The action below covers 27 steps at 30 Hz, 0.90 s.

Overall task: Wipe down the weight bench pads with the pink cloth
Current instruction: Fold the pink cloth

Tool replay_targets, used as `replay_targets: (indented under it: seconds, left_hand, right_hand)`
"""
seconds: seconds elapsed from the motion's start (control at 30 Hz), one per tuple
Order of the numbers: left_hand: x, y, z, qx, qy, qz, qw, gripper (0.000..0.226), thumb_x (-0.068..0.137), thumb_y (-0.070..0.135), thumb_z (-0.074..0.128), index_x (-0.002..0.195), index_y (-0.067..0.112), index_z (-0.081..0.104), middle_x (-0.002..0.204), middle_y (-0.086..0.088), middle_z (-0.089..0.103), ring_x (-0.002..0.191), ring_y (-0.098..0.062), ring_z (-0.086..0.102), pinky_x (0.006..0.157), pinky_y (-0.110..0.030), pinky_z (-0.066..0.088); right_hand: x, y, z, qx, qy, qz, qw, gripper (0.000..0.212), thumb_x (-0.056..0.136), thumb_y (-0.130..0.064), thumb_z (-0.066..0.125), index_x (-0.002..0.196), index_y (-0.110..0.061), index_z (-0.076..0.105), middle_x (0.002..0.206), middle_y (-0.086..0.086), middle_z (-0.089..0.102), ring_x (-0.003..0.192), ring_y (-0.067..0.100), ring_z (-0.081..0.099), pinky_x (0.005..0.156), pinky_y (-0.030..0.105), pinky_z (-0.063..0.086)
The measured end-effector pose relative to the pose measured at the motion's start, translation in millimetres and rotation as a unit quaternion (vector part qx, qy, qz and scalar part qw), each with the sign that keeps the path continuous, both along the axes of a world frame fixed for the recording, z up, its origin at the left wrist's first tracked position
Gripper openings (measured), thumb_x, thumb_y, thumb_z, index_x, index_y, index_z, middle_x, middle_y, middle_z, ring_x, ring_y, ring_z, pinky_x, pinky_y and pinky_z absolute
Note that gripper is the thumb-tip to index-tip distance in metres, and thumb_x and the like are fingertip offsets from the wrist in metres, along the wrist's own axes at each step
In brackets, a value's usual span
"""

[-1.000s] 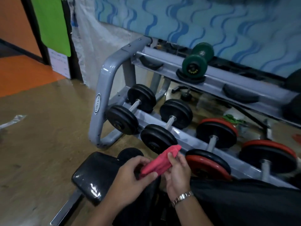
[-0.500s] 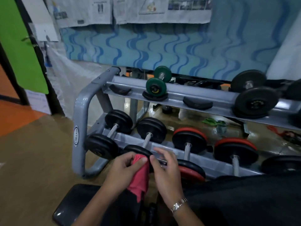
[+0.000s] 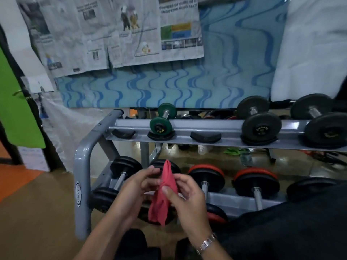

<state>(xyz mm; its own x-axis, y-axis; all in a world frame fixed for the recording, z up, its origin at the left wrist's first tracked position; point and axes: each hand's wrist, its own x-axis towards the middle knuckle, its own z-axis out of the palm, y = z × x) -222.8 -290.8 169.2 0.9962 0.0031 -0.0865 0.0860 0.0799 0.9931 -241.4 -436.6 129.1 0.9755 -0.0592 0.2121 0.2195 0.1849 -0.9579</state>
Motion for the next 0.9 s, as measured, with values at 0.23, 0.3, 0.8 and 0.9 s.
replay_targets:
  seconds: [0.23, 0.3, 0.8, 0.9]
  left_hand:
    - [-10, -27, 19, -0.017, -0.122, -0.051, 0.991, 0.037, 0.073, 0.009, 0.069, 0.109, 0.013, 0.076, 0.114, -0.015, 0.074, 0.106, -0.025, 0.069, 0.090, -0.037, 0.049]
    - [-11, -29, 23, 0.004, -0.141, -0.075, 0.987, 0.048, 0.071, 0.001, 0.064, 0.114, 0.017, 0.076, 0.118, -0.011, 0.073, 0.113, -0.023, 0.068, 0.094, -0.036, 0.049]
    - [-5, -67, 48, 0.077, -0.251, 0.034, 0.964, 0.021, 0.081, 0.009, 0.080, 0.092, 0.026, 0.075, 0.088, -0.006, 0.076, 0.078, -0.020, 0.070, 0.062, -0.033, 0.058]
    - [4, -62, 47, 0.033, -0.231, 0.099, 0.967, 0.021, 0.089, 0.004, 0.069, 0.079, 0.022, 0.074, 0.076, -0.004, 0.073, 0.069, -0.019, 0.065, 0.063, -0.034, 0.052]
  right_hand:
    - [3, -25, 34, 0.127, 0.047, 0.044, 0.990, 0.021, 0.094, -0.015, 0.066, 0.113, -0.015, 0.074, 0.104, 0.008, 0.078, 0.101, 0.024, 0.074, 0.094, 0.039, 0.057]
    - [4, -30, 42, 0.150, 0.055, 0.057, 0.985, 0.021, 0.096, -0.017, 0.062, 0.112, -0.014, 0.076, 0.104, 0.011, 0.078, 0.101, 0.027, 0.074, 0.095, 0.041, 0.057]
    - [11, -53, 70, 0.166, 0.045, 0.047, 0.984, 0.025, 0.102, -0.016, 0.053, 0.113, -0.015, 0.075, 0.104, 0.014, 0.078, 0.097, 0.026, 0.075, 0.077, 0.033, 0.059]
    - [17, -55, 70, 0.148, 0.039, 0.023, 0.988, 0.022, 0.101, -0.019, 0.056, 0.112, -0.014, 0.074, 0.104, 0.011, 0.078, 0.098, 0.026, 0.075, 0.087, 0.038, 0.056]
